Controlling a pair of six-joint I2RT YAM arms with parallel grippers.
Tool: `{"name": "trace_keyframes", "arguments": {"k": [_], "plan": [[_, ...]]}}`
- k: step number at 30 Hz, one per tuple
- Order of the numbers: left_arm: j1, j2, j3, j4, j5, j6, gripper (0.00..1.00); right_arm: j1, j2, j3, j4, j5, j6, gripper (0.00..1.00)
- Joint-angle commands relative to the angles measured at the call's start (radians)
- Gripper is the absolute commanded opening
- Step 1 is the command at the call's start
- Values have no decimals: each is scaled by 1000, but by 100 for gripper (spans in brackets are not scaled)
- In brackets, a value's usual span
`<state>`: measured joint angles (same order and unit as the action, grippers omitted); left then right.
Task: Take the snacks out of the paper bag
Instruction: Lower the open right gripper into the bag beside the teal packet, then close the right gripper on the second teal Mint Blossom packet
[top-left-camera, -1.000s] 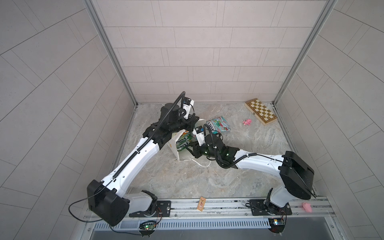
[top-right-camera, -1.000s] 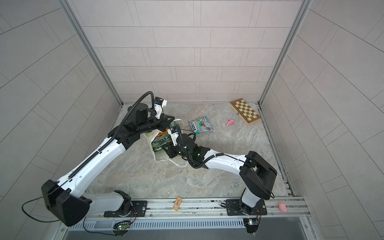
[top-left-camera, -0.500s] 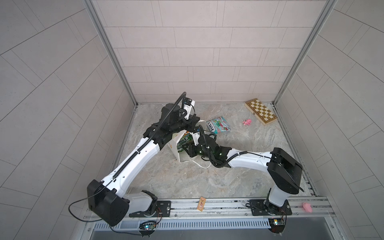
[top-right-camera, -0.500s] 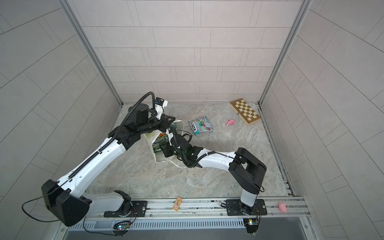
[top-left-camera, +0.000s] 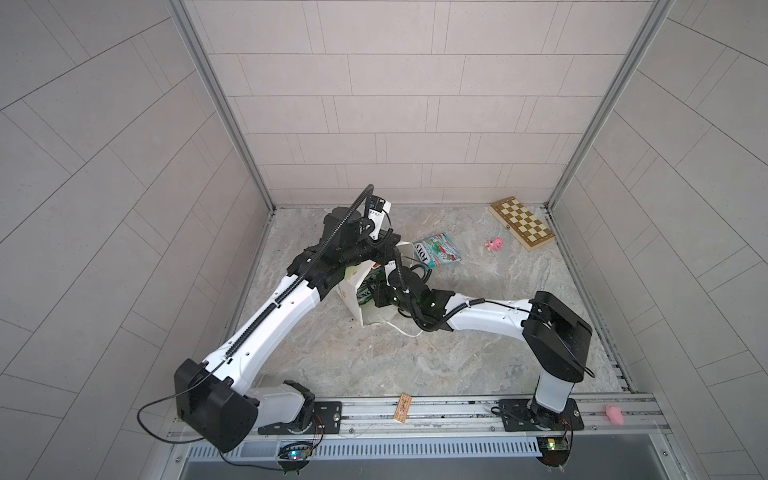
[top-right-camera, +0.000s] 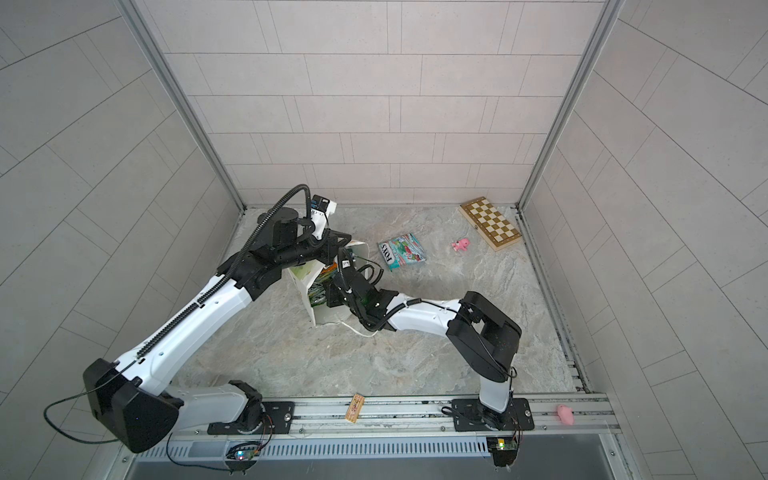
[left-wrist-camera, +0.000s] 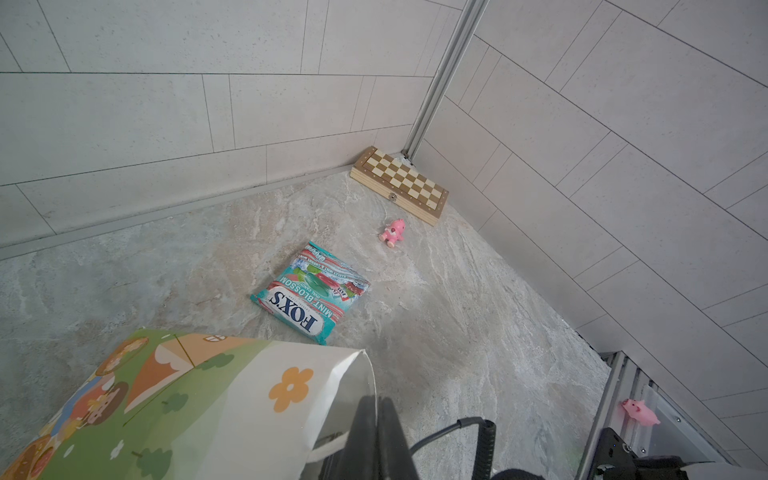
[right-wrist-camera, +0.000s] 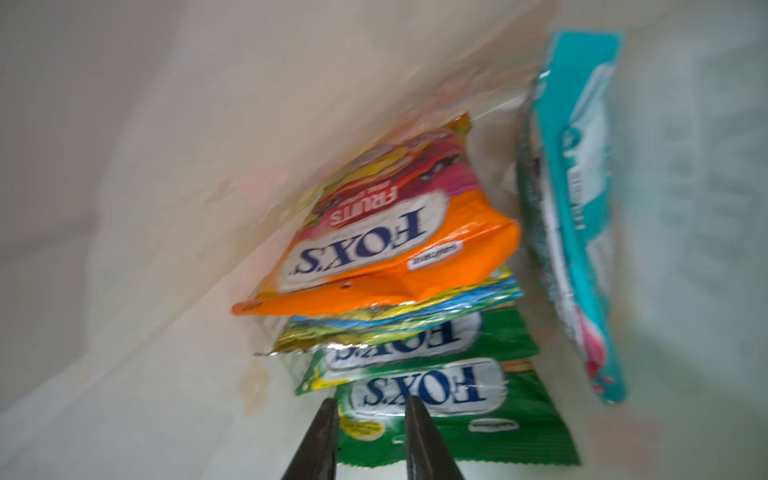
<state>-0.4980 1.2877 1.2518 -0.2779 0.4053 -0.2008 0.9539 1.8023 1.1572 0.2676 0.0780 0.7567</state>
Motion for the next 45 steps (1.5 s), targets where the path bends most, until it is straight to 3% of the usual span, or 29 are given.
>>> {"name": "trace_keyframes", "arguments": {"k": [1,10,20,35,45], "plan": [[-8,-5,-8,13,1,19,0,5,21,26,-80,130,-6,29],[-8,-4,-7,12,6,19,0,10,53,48,-125,319,-45,30],[-10,-9,-8,12,9,22,0,11,123,125,-178,432,-101,33],[-10,-12,-7,13,31,28,0,5,250,256,-262,484,-143,46],[-10,-15,-8,13,31,32,0,-21,316,312,-303,474,-144,49]]}}
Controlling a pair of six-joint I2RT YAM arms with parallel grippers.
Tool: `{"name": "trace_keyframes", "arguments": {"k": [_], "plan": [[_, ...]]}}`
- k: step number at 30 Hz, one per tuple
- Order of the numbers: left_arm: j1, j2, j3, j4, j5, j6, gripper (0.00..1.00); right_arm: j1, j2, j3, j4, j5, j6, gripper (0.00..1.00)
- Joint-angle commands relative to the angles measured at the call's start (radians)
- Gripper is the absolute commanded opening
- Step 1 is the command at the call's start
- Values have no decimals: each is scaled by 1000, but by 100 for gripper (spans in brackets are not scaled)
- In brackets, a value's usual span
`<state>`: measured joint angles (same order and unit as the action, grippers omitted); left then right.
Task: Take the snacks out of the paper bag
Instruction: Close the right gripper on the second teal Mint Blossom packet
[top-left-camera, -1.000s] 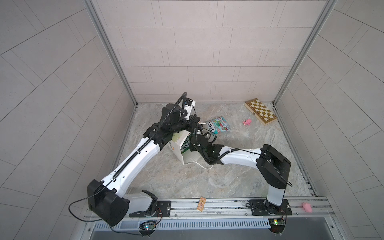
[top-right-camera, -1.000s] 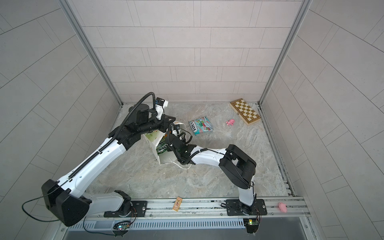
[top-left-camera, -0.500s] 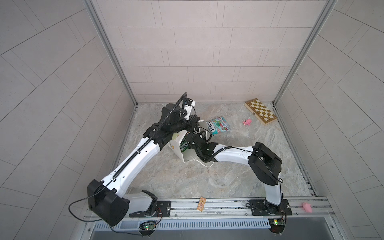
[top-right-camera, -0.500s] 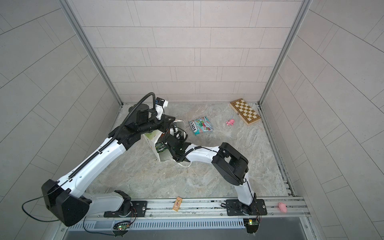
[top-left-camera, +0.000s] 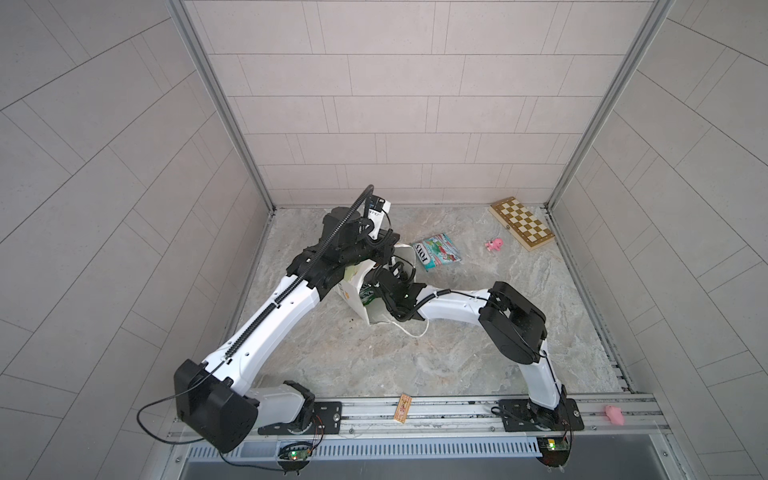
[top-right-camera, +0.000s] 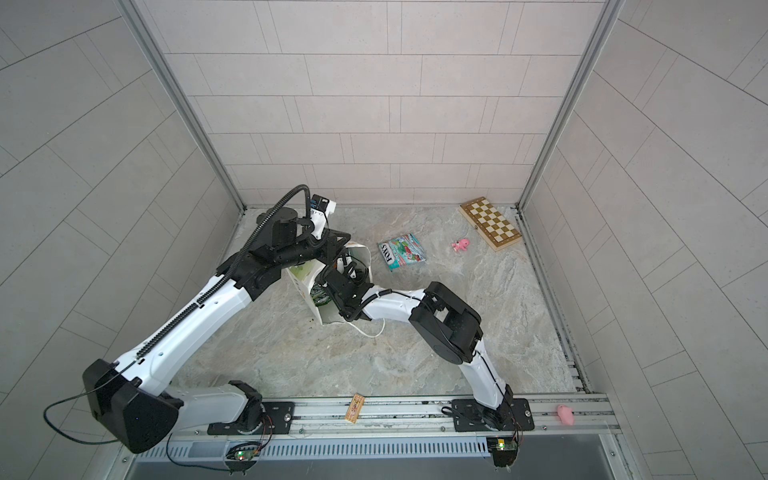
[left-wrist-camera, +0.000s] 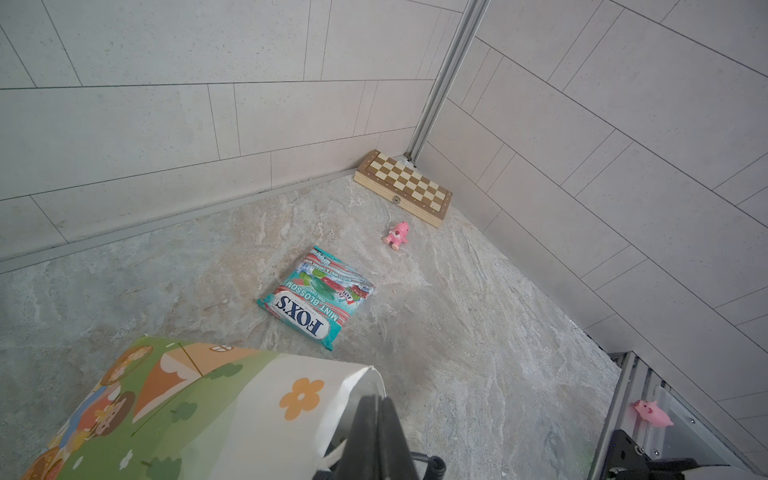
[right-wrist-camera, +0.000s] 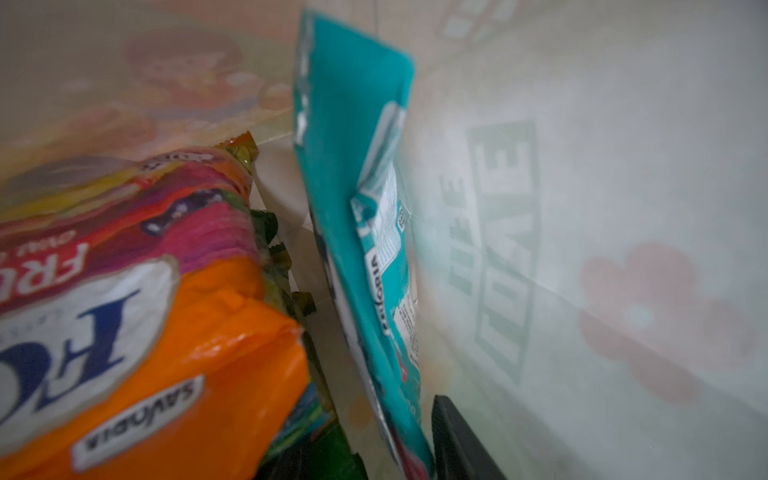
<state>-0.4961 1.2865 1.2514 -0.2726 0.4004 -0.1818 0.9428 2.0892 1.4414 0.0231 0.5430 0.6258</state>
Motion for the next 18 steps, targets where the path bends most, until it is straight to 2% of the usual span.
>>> {"name": "trace_keyframes", "arguments": {"k": [1,3,6,8,9,18], "plan": [[-13,-15,-9,7,34,15,0,-14,35,32,-59,3,-14,48],[-13,-16,-9,8,30,15,0,-19,38,36,-58,-13,-20,43],[-13,-17,-10,7,19,16,0,-24,34,32,-43,-42,-45,24],[-13,-20,-9,6,12,19,0,-25,21,19,-28,-58,-62,6],[-13,-22,-10,4,7,20,0,-25,11,9,-20,-66,-64,0],[-13,-20,-11,-5,-60,13,0,-25,-114,-100,54,-141,-104,0]]}}
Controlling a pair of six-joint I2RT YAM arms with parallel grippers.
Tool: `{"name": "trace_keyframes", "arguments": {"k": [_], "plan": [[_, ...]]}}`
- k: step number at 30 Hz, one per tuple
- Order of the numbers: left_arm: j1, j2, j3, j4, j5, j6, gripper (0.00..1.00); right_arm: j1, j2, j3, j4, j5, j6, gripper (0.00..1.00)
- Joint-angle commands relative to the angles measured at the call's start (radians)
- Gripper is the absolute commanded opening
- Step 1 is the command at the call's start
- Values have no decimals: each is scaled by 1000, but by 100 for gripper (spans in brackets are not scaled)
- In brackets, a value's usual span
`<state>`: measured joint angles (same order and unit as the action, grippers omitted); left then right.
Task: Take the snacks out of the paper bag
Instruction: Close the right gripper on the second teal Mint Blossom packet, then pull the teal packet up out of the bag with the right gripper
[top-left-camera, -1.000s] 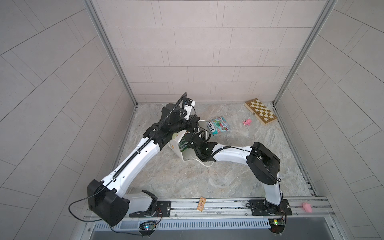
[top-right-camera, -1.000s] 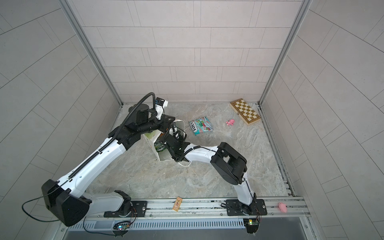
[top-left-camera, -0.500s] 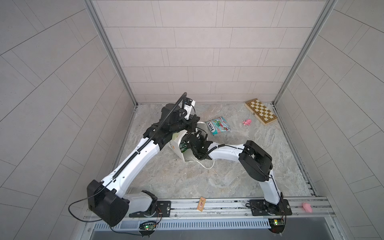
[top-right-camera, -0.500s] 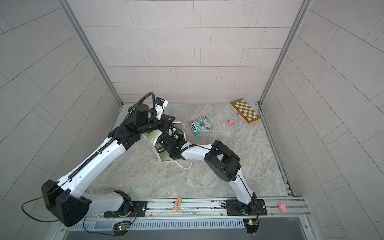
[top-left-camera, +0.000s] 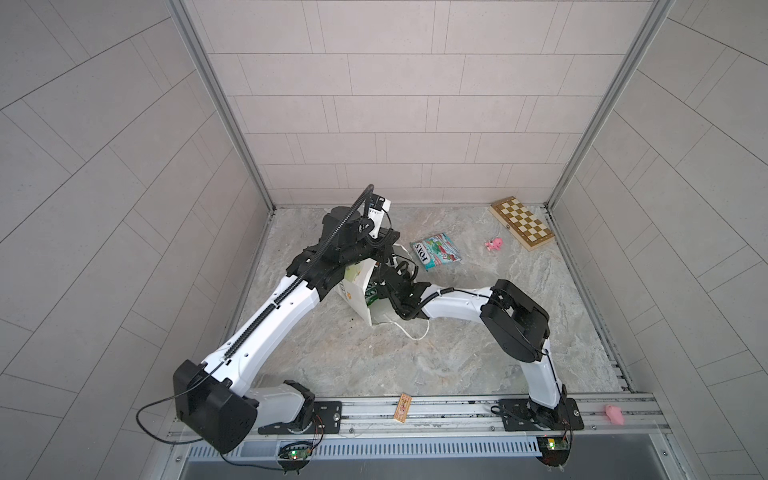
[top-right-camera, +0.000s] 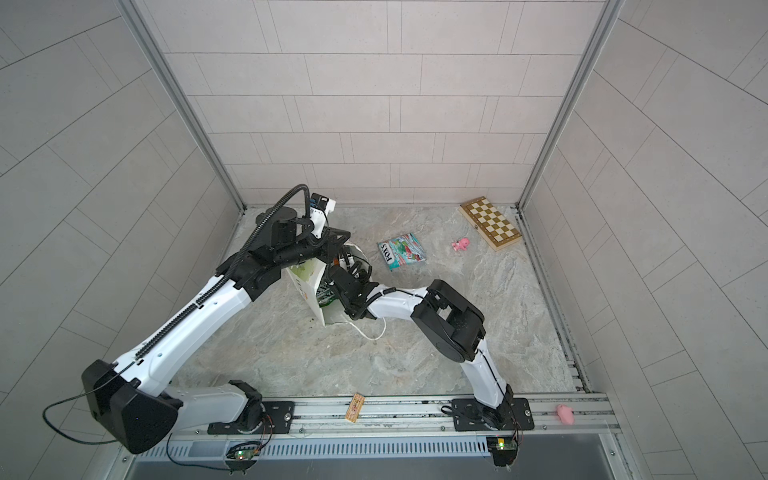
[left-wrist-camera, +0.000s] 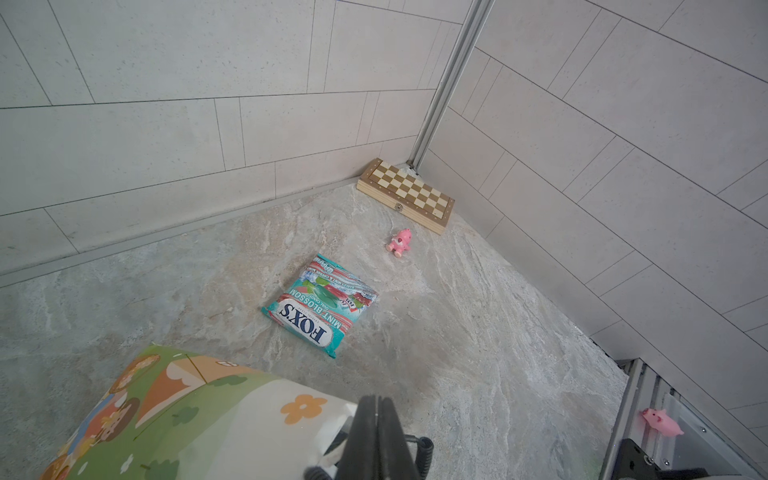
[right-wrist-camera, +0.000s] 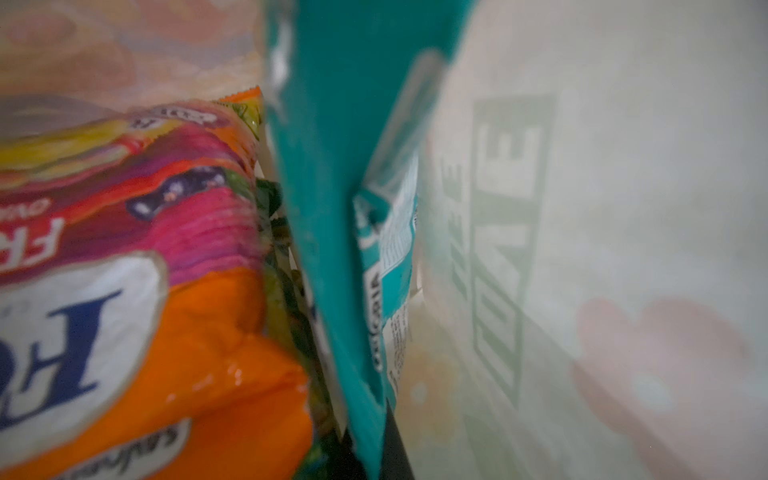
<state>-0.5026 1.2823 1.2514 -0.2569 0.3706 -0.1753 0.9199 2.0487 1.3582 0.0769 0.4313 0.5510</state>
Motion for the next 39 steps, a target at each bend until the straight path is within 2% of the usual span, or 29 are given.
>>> {"name": "trace_keyframes", "arguments": {"k": [1,10,19,29,39], "plan": [[-6,-15,-10,-24,-43,7,0,-3,-88,-28,2,-36,-35,0],[-6,-9,-7,-38,-93,3,0,-2,-207,-120,11,-56,-61,0],[-7,-6,-9,-40,-101,2,0,0,-371,-224,23,-145,-140,0],[-7,-10,-7,-43,-100,5,0,2,-566,-334,-6,-187,-210,0],[-7,-13,-7,-44,-102,10,0,2,-778,-427,-77,-143,-267,0]]}}
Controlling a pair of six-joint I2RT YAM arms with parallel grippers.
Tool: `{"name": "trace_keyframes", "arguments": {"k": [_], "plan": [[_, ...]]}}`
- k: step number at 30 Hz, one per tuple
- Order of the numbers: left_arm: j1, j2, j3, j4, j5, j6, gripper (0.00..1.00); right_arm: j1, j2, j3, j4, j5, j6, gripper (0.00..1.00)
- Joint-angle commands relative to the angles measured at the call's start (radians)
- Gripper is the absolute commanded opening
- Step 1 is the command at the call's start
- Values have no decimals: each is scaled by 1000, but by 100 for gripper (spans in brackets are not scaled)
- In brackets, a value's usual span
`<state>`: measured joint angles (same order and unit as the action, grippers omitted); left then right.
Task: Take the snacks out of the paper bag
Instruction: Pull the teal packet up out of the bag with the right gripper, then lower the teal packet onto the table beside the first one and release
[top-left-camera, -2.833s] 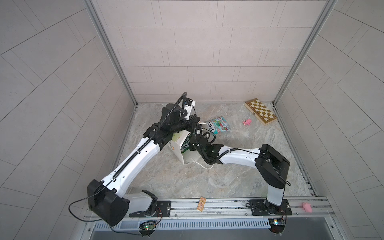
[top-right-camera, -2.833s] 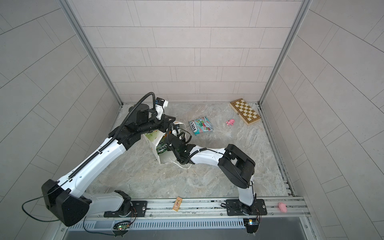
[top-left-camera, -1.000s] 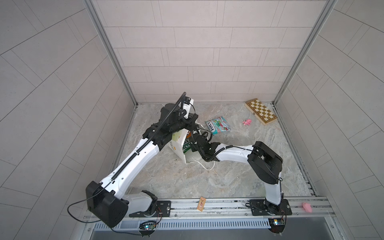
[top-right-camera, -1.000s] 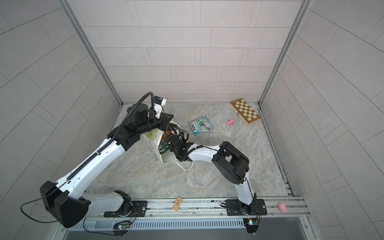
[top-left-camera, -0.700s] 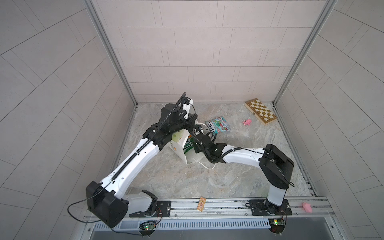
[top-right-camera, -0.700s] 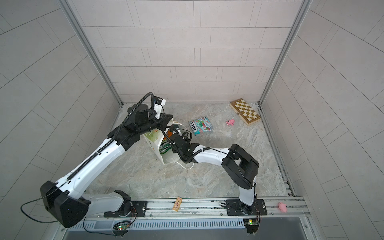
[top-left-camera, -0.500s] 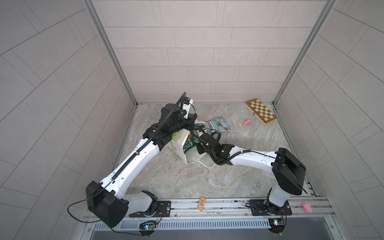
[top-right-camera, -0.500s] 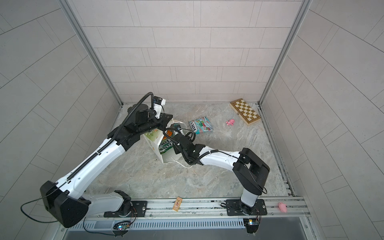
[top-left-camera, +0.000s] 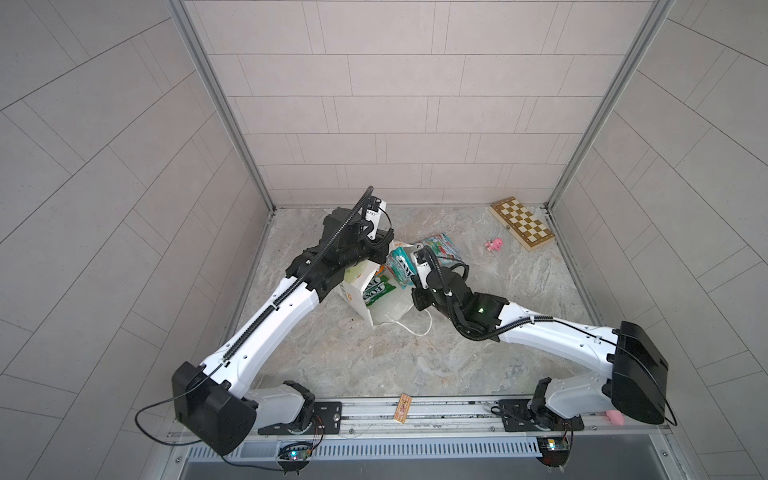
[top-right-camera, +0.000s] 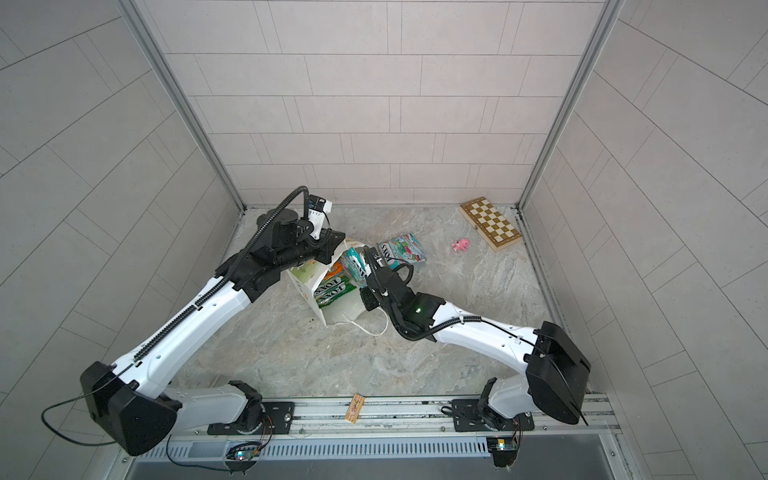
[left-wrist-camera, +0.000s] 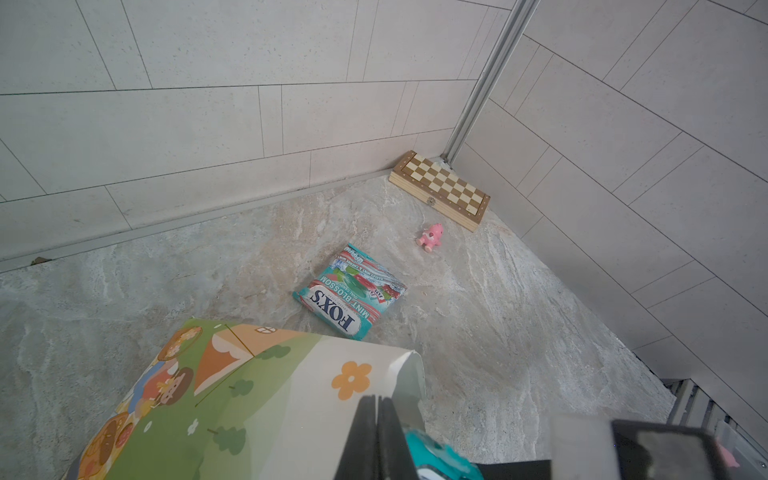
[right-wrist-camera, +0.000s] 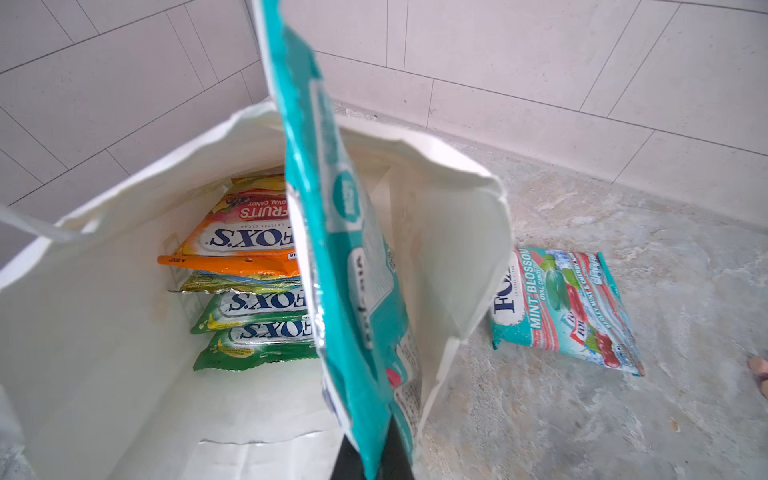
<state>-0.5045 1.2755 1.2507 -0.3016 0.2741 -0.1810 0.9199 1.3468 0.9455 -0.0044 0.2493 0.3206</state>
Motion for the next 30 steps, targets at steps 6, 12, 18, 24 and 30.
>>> {"name": "trace_keyframes", "arguments": {"k": [6,12,18,24,30], "plan": [[-5,-4,-5,1,-2,15,0,-3,-219,-65,-28,100,-73,0],[-6,-5,-4,1,2,15,0,-49,-358,-105,-69,151,-74,0],[-4,-7,-4,1,7,15,0,-149,-452,-132,-139,130,-49,0],[-5,-6,-4,2,10,14,0,-294,-500,-172,-166,28,1,0],[-5,-4,-3,0,14,13,0,-437,-475,-192,-179,-94,43,0]]}}
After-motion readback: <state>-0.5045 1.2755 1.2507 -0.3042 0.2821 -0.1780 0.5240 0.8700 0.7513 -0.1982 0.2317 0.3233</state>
